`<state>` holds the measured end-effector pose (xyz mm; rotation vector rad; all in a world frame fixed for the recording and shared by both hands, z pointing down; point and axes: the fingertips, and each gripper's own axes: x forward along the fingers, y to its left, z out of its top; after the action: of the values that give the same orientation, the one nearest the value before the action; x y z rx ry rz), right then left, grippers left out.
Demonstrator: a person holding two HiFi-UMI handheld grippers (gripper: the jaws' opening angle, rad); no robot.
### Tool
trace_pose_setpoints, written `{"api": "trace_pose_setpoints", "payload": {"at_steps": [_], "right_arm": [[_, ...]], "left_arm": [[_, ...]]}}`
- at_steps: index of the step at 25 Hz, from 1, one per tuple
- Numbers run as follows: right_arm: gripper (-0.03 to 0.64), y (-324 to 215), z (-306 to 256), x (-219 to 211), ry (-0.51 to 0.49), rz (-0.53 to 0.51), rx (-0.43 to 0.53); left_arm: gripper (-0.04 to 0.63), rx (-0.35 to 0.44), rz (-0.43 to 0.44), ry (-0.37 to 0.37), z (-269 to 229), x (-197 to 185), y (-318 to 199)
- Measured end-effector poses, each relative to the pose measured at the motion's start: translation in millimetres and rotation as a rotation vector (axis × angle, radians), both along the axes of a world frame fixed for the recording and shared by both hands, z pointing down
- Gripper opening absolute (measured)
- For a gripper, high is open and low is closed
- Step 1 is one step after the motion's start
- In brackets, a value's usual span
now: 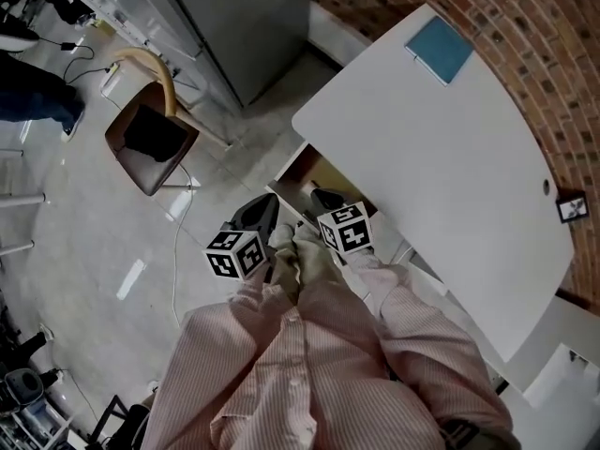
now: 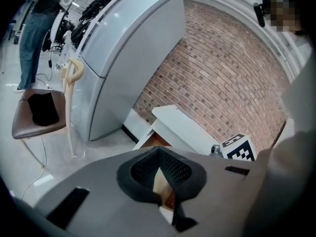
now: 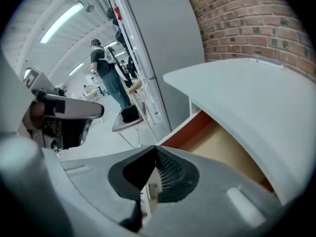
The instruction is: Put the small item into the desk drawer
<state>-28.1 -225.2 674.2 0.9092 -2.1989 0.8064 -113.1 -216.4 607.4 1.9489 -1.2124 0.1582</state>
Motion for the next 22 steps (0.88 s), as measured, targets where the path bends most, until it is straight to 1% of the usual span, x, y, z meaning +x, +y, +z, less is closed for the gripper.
{"api": "trace_pose_setpoints", "payload": {"at_steps": [4, 7, 11, 15, 20, 22], "right_arm": [[0.008, -1.4, -44.7, 2.1, -0.097, 0.043, 0.054], [0.008, 0.6, -76.1, 0.5, -0.163, 0.044, 0.095], [0.008, -2.0, -113.1, 1.1, -0.192, 0.035, 0.184], [0.007, -7.1, -152.2, -0.6, -0.229, 0.043, 0.285], [0.006, -20.7, -190.6, 4.2, -0.307, 0.093, 0.347], [0.006, -26.5, -205.4, 5.9, -0.337, 0.113, 0.371]], "left_arm": [[-0.002, 0.062, 0.019, -0.017, -29.0, -2.6, -2.6], [-0.002, 0.113, 0.028, -0.03, -52.0, -4.5, -4.9], [-0.002, 0.182, 0.034, -0.037, -80.8, -5.4, -9.8], [-0.002, 0.248, 0.033, -0.065, -105.8, -11.5, -14.8], [-0.002, 0.327, 0.015, -0.075, -138.2, -17.1, -24.1], [-0.002, 0.351, 0.018, -0.096, -148.0, -20.4, -26.4]]}}
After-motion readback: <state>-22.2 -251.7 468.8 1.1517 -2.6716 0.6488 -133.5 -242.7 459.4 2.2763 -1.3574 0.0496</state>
